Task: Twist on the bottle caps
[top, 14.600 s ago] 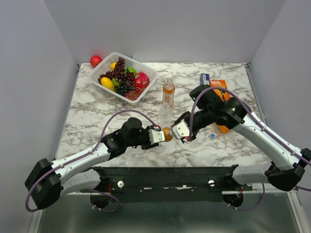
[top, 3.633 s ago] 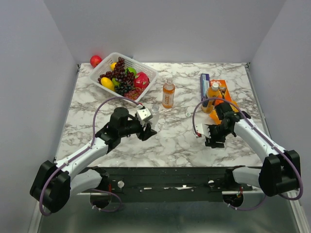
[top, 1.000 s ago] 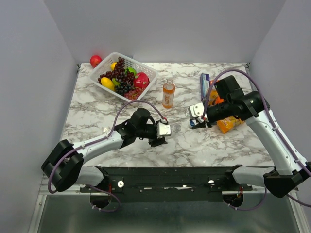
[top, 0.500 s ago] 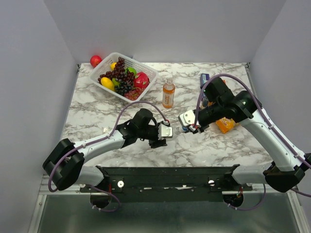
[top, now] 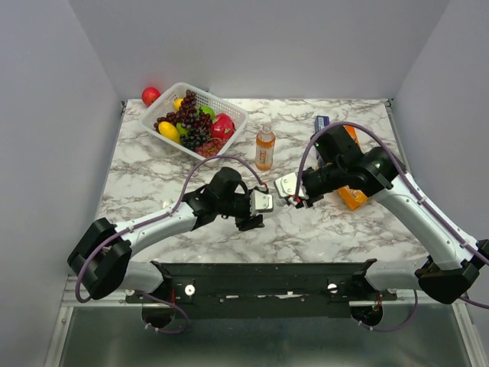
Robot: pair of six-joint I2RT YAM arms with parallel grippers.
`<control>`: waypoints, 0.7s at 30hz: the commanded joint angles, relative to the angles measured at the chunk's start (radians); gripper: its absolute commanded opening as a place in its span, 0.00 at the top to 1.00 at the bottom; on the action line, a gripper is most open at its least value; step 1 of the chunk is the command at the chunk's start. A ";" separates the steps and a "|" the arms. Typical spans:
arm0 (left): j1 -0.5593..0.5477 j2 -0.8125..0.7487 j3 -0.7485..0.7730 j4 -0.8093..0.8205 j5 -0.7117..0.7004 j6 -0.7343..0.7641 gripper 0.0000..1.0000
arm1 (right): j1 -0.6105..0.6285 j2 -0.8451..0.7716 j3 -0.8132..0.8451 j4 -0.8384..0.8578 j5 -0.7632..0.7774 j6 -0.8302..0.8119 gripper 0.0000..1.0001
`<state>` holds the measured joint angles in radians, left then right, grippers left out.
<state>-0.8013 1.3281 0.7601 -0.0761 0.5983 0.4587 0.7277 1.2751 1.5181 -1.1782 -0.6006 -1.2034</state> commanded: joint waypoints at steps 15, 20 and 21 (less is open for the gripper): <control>-0.010 -0.046 -0.071 0.280 0.009 -0.115 1.00 | 0.012 0.065 0.016 -0.011 0.007 0.100 0.84; -0.010 -0.047 -0.082 0.363 -0.023 -0.135 1.00 | 0.012 0.112 0.068 -0.066 -0.008 0.120 0.84; -0.009 -0.047 -0.076 0.369 -0.026 -0.146 1.00 | 0.012 0.116 0.071 -0.061 -0.005 0.149 0.84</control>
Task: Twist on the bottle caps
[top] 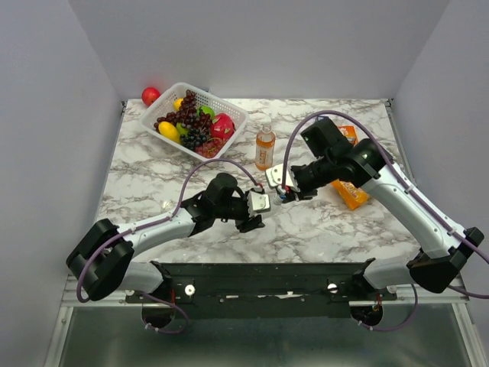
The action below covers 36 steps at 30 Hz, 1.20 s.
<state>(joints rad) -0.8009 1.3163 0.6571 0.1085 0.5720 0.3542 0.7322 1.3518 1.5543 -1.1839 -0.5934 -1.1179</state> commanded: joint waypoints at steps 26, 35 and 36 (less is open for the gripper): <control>-0.011 -0.040 -0.031 0.503 -0.311 -0.279 1.00 | 0.004 0.359 0.346 -0.221 0.070 0.566 0.85; -0.008 -0.084 -0.096 0.591 -0.313 -0.337 1.00 | -0.022 0.326 0.368 -0.125 0.047 0.670 0.88; -0.009 -0.084 -0.097 0.591 -0.311 -0.337 1.00 | -0.022 0.336 0.374 -0.129 0.047 0.676 0.88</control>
<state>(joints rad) -0.8066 1.3052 0.5419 0.4107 0.2783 0.0502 0.7025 1.6650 1.9244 -1.2591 -0.4797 -0.5388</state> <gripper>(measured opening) 0.621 0.386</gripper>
